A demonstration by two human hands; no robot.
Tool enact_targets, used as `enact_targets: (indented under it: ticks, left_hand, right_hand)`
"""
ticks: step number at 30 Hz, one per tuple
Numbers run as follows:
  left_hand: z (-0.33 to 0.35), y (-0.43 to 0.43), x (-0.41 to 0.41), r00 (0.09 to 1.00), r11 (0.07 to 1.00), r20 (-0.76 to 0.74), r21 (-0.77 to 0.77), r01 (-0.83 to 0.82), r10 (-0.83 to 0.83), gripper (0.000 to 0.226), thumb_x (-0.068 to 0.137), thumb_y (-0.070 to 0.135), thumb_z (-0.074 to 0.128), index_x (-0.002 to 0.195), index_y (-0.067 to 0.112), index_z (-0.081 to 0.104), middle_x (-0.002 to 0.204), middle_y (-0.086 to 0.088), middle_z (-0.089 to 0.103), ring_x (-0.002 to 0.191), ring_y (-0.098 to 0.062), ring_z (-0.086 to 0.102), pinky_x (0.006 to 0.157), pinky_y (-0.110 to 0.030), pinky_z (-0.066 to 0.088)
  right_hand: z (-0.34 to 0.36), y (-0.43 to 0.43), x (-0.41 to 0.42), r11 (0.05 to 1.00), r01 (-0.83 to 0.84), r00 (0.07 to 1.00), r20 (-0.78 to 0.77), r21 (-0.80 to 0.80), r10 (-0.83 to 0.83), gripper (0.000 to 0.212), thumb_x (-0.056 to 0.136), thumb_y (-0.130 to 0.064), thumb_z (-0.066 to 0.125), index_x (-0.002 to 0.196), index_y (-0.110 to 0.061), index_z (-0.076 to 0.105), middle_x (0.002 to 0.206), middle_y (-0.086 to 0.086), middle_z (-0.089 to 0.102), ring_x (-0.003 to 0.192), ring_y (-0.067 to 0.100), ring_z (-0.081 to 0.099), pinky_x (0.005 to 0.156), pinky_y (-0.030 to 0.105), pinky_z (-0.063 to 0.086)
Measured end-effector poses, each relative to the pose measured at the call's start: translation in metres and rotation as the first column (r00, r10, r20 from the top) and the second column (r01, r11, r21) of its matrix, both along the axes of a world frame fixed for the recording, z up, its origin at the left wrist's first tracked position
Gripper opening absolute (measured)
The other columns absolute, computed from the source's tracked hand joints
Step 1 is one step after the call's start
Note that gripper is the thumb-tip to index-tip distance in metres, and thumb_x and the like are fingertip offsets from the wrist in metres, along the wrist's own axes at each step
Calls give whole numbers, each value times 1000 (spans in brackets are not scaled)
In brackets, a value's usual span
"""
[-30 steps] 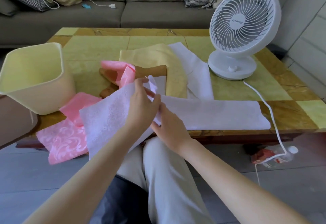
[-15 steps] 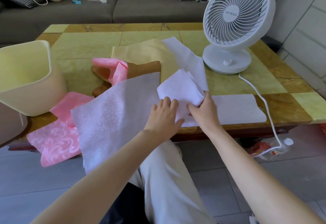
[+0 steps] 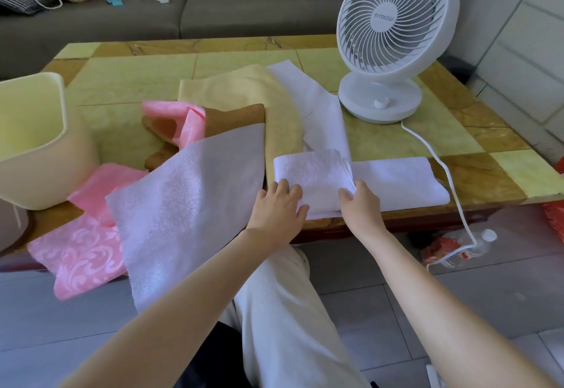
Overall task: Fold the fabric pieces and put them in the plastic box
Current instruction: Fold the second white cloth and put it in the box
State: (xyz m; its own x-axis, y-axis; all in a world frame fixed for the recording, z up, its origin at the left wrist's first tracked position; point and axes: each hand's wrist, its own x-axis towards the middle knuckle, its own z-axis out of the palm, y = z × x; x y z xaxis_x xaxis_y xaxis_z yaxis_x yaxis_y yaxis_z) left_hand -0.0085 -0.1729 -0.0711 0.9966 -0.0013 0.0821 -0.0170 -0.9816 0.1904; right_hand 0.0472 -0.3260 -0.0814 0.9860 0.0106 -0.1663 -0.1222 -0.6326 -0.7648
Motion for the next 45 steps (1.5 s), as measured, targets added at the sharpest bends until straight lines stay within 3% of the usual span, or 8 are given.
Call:
enact_targets:
  ticks: [14, 18, 23, 27, 33, 36, 39, 45]
  left_hand:
    - [-1, 1, 2, 998, 990, -44, 131, 60, -54, 20, 88, 8, 47, 106, 16, 46, 105, -1, 50, 97, -20, 44, 74, -27, 25]
    - [0, 6, -1, 997, 993, -82, -115, 2, -11, 25, 92, 37, 49, 106, 16, 47, 105, 0, 43, 100, -17, 41, 85, -29, 36]
    - [2, 15, 3, 977, 883, -82, -418, -214, 199, 36, 94, 25, 50, 121, 6, 37, 118, -11, 41, 92, -15, 42, 77, -22, 34]
    - [7, 16, 16, 918, 658, -256, -641, -395, 302, 47, 92, 22, 53, 129, 5, 30, 107, -11, 53, 85, -18, 49, 67, -25, 38]
    - [26, 15, 19, 927, 644, -270, -666, -375, 261, 6, 89, 14, 49, 94, 10, 48, 75, 2, 46, 66, -12, 44, 52, -18, 33]
    - [56, 17, 17, 952, 630, -91, -731, -264, 293, 7, 88, 15, 50, 82, 15, 45, 70, 7, 45, 63, -9, 43, 48, -11, 35]
    - [90, 19, 14, 940, 621, 88, -770, -146, 331, 11, 88, 21, 53, 78, 21, 47, 70, 11, 51, 64, -3, 49, 50, -4, 36]
    - [83, 10, 8, 970, 538, 28, -836, -109, 240, 9, 92, 13, 45, 88, 19, 50, 85, 4, 58, 80, -21, 57, 77, -33, 49]
  right_hand:
    - [0, 1, -2, 997, -55, 998, -25, 55, 56, 36, 91, -13, 50, 124, -9, 36, 112, 10, 55, 78, 20, 59, 57, 26, 45]
    - [0, -1, -11, 955, -92, 980, 145, -281, 137, 48, 88, -9, 58, 131, -4, 36, 129, 15, 43, 117, 30, 46, 92, 35, 43]
    - [6, 4, -26, 772, -168, 843, 317, -613, 435, 41, 89, 1, 48, 129, -9, 44, 128, 7, 46, 112, 24, 46, 86, 30, 40]
    - [2, 8, -40, 807, -372, 867, 139, -459, 478, 54, 84, 9, 43, 136, -3, 34, 140, 13, 36, 130, 27, 36, 103, 30, 35]
    - [4, 12, -43, 757, -445, 855, 25, -479, 519, 64, 98, -21, 42, 149, -5, 8, 157, 11, 11, 145, 22, 11, 118, 29, 13]
    - [17, 35, -49, 866, -446, 852, 188, -227, 488, 47, 96, -27, 47, 138, -11, 32, 127, 5, 51, 114, 18, 51, 90, 28, 45]
    - [31, 64, -52, 892, -428, 845, 288, -143, 452, 21, 96, -32, 45, 100, -12, 51, 68, -10, 48, 59, 5, 47, 56, 18, 33]
    - [34, 62, -31, 950, -107, 992, 90, 292, 84, 21, 93, -20, 47, 73, -11, 47, 68, 0, 51, 68, 15, 51, 54, 19, 34]
